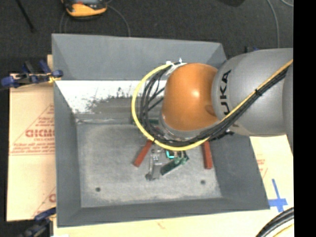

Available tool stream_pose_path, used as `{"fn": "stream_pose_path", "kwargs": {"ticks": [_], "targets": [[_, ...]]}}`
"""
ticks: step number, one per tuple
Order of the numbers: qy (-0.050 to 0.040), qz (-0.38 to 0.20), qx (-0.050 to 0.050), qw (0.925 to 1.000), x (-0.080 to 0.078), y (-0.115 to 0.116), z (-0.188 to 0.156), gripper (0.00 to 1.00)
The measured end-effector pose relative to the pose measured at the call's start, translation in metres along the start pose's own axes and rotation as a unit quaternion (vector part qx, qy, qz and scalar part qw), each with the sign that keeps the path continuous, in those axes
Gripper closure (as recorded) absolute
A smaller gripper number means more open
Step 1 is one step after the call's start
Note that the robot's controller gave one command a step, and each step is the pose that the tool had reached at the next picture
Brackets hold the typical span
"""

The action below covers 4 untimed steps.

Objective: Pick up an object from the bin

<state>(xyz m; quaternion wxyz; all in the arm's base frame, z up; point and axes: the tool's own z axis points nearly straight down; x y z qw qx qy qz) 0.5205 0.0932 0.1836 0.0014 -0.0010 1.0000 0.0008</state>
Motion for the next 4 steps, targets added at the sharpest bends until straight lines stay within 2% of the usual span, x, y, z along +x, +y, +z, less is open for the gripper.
{"fn": "stream_pose_path", "kwargs": {"ticks": [1,2,3,4], "targets": [[-0.0051,-0.033,0.0,0.9995,-0.028,-0.013,0.027,0.0],[-0.0015,-0.129,0.001,0.9916,-0.026,-0.014,0.074,0.0],[-0.0006,-0.208,0.0,0.9782,-0.097,-0.04,0.112,1.0],[-0.0006,-0.207,0.0,0.9784,-0.097,-0.04,0.112,1.0]]}}
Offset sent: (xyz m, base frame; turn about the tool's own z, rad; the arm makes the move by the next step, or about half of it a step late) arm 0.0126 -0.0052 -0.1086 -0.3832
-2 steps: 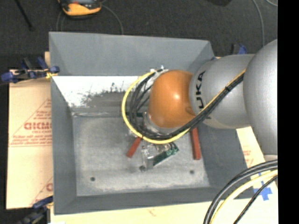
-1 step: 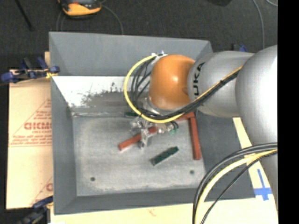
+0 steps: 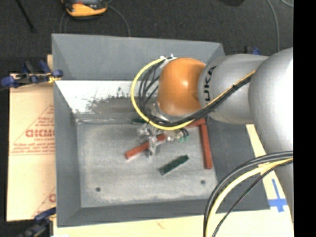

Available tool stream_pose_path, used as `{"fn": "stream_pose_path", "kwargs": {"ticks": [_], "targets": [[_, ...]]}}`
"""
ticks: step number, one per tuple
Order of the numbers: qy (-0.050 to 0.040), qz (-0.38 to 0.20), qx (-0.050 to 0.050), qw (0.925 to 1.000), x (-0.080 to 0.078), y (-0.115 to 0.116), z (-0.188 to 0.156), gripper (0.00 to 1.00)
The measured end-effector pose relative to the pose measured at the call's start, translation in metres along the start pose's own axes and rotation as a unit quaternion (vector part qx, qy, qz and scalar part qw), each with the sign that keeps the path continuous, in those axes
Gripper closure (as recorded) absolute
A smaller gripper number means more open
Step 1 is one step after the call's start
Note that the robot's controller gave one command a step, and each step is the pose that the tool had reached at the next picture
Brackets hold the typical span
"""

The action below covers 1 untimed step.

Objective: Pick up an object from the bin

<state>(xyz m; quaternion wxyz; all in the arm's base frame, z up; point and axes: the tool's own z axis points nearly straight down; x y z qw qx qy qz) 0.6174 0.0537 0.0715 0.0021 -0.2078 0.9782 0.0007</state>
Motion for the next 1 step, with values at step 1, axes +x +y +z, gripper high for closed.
{"fn": "stream_pose_path", "kwargs": {"ticks": [1], "targets": [[-0.0018,-0.074,0.002,0.9972,0.0095,0.0004,-0.2098,1.0]]}}
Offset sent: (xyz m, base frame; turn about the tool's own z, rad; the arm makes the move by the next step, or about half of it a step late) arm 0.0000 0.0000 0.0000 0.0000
